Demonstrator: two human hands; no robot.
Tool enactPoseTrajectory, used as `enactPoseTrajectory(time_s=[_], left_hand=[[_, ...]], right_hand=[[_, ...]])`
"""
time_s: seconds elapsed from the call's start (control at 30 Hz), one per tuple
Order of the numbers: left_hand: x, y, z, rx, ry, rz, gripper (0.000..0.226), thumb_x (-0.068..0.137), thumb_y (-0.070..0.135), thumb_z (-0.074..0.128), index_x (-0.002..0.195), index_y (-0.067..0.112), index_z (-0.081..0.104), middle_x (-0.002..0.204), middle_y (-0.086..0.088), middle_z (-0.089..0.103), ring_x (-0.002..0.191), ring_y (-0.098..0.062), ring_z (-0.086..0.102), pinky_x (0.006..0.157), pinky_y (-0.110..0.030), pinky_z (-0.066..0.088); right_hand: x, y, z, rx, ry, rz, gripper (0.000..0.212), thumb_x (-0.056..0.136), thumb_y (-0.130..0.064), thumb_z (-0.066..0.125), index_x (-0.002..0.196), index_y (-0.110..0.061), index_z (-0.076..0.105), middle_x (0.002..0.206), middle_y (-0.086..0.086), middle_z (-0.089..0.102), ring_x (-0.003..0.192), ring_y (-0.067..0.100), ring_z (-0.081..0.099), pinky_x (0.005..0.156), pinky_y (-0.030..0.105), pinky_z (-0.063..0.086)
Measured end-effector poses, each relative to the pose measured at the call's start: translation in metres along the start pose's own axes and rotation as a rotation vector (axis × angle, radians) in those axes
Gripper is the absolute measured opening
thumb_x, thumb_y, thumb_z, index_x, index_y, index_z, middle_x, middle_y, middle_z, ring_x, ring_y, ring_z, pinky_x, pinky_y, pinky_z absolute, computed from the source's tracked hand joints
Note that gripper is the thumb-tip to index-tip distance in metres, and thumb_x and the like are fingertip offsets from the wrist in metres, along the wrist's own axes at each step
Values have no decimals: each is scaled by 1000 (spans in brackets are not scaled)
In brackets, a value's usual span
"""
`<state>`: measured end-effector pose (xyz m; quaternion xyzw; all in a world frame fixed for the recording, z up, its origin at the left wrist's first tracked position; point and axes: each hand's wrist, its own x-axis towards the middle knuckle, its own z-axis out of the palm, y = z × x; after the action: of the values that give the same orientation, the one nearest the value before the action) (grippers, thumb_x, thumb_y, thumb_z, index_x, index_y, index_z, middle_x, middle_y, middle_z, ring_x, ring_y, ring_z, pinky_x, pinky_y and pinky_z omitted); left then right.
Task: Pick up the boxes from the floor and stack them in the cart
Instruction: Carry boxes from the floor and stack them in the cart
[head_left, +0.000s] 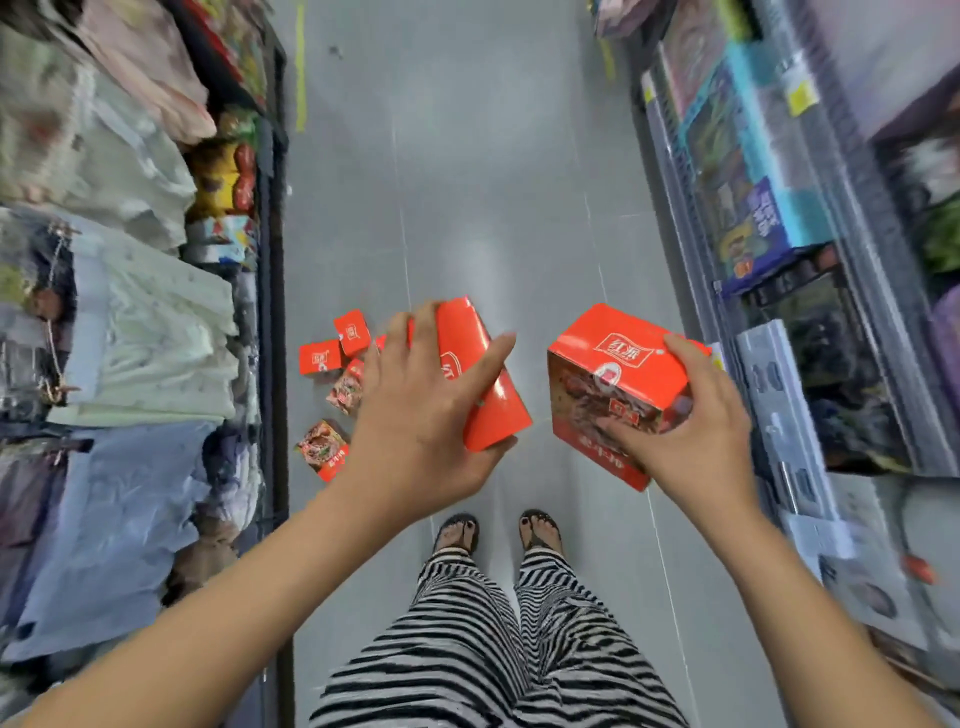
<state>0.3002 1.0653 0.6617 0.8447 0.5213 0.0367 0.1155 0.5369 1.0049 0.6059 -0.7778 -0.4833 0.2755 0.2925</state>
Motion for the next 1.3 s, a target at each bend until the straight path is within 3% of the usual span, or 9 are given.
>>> enactPoseTrajectory(time_s=[0.1,0.17,0.3,0.47,0.73,0.83,1.03,1.17,1.3], left_hand=[[4,5,-22,-3,-34,142,83,66,60,69,140,32,45,138,-26,35,118,-46,39,88,-54,41],[10,7,-33,27,-69,284,85,64,59,70,140,33,44,139,-26,35,119,-46,37,89,-54,42],[19,12,-51,81,-86,519,84,63,62,72,138,31,48,137,-25,38,117,-45,40,89,-52,41],[10,34,-74,109,-106,711,84,64,71,67,137,35,47,139,-23,39,120,-44,40,92,-53,42],[-20,138,-86,129,-158,1052,89,57,76,47,137,39,43,141,-24,38,126,-46,38,99,-56,40],[-51,190,-85,145,-153,1205,90,56,76,49,138,39,42,142,-24,36,127,-45,36,100,-55,40],[-148,294,-73,90,-166,1479,88,55,73,50,134,36,47,134,-26,44,120,-46,44,94,-57,45],[-236,357,-55,46,-218,1615,89,53,74,50,134,37,44,130,-24,45,120,-43,43,91,-57,46],[-329,411,-31,48,-276,1720,93,55,79,53,139,45,35,142,-20,37,133,-41,33,103,-55,37]], right_hand=[[-20,-10,-19,-11,25,3,93,58,-27,91,138,-36,44,125,0,47,103,11,50,93,28,43],[-36,-16,-30,-24,83,8,94,57,-28,91,138,-37,44,128,2,48,110,15,51,96,29,43],[-73,-26,-39,-4,250,109,93,57,-28,91,136,-38,44,128,-1,49,109,9,48,92,19,35],[-140,-30,-50,61,425,222,94,55,-29,92,135,-43,44,127,-4,49,111,7,49,95,21,39],[-281,-25,-86,112,767,398,94,55,-33,92,128,-56,37,123,-11,48,112,4,45,95,21,37],[-337,-12,-98,120,918,488,96,53,-31,93,130,-53,40,122,-10,50,111,5,47,94,17,37],[-466,24,-111,136,1148,627,97,49,-32,94,124,-61,39,121,-11,50,113,12,53,100,34,45],[-567,51,-115,191,1235,715,98,50,-32,93,124,-64,38,122,-14,50,110,15,58,94,42,51],[-669,75,-117,170,1364,796,97,47,-31,94,127,-54,44,121,-13,54,109,14,59,95,39,50]])
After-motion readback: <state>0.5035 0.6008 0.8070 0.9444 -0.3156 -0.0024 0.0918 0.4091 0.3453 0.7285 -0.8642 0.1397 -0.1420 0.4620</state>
